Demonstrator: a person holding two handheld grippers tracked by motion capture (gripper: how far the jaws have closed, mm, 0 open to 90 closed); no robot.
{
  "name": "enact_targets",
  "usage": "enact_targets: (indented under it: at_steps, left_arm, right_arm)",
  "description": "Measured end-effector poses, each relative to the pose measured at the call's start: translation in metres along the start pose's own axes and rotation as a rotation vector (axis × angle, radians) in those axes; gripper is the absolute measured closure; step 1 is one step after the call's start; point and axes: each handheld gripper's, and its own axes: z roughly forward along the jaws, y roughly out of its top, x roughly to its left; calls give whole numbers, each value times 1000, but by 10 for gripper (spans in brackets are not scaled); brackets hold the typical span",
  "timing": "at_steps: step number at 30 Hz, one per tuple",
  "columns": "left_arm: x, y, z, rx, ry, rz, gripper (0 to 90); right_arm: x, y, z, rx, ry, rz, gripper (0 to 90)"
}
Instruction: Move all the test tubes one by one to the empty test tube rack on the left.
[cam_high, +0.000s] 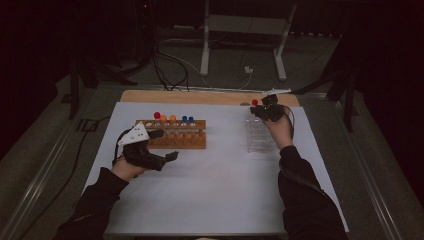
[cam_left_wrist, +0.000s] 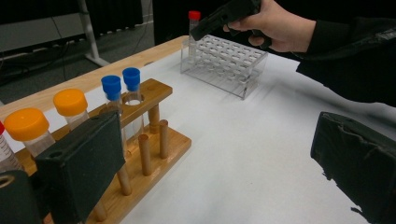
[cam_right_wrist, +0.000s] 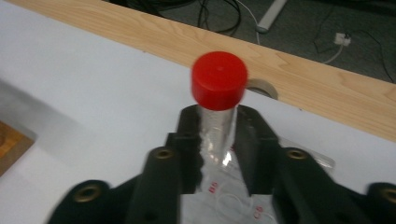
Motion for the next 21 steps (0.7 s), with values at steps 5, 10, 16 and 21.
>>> enact_targets:
  at_steps: [5,10,16,21]
  left_arm:
    - [0,0,0,6,-3,-2,35]
    - [0,0,1,9,-9,-2,36]
    - [-1,1,2,16,-11,0,36]
    - [-2,2,2,23,-14,2,36]
  right_arm:
    - [2,1,-3,-21,-9,-10,744]
    - [1,7,-14,-41,-2,-9,744]
    - [4,14,-30,-81,-17,-33,744]
    - [10,19,-45,-112,-31,-67,744]
